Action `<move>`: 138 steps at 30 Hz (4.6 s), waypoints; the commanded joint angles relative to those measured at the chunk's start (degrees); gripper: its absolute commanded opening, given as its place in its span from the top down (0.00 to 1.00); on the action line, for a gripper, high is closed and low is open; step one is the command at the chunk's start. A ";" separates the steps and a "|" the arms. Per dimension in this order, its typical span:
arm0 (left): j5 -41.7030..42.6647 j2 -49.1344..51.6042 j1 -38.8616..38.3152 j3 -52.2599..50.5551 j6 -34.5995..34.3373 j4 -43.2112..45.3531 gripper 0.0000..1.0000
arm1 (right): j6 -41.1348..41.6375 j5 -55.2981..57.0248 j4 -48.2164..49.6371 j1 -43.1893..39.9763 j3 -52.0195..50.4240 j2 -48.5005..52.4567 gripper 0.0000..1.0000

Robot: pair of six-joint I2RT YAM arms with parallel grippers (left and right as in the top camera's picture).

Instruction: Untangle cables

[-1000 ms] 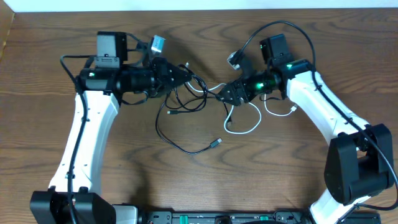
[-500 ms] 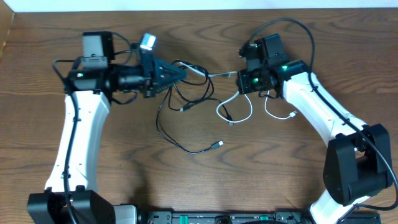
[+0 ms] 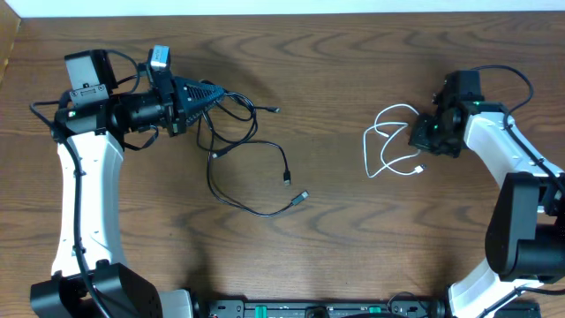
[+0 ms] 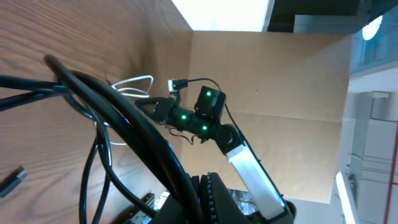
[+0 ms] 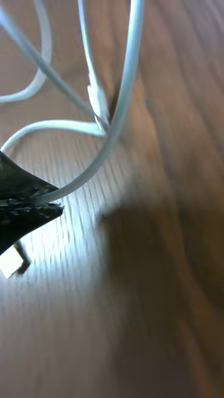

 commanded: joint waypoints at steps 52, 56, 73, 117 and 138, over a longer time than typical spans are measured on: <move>-14.86 -0.07 -5.99 0.81 7.85 -3.02 0.92 | -8.83 -10.99 -3.37 10.75 7.54 7.45 0.99; -14.86 -0.07 -5.99 0.81 7.85 -3.04 0.92 | -3.21 -10.82 -6.80 8.79 13.16 3.96 0.99; -18.99 -0.07 -5.99 0.81 7.82 -2.99 0.92 | -0.09 16.90 10.38 -14.60 42.12 0.13 0.99; -28.76 -0.09 -19.30 1.44 28.24 -1.11 0.92 | -9.27 -32.94 -7.04 -18.18 42.45 4.37 0.01; -23.58 -7.89 -22.43 5.38 21.57 1.38 0.92 | -24.02 -33.73 -25.75 18.69 41.70 2.03 0.30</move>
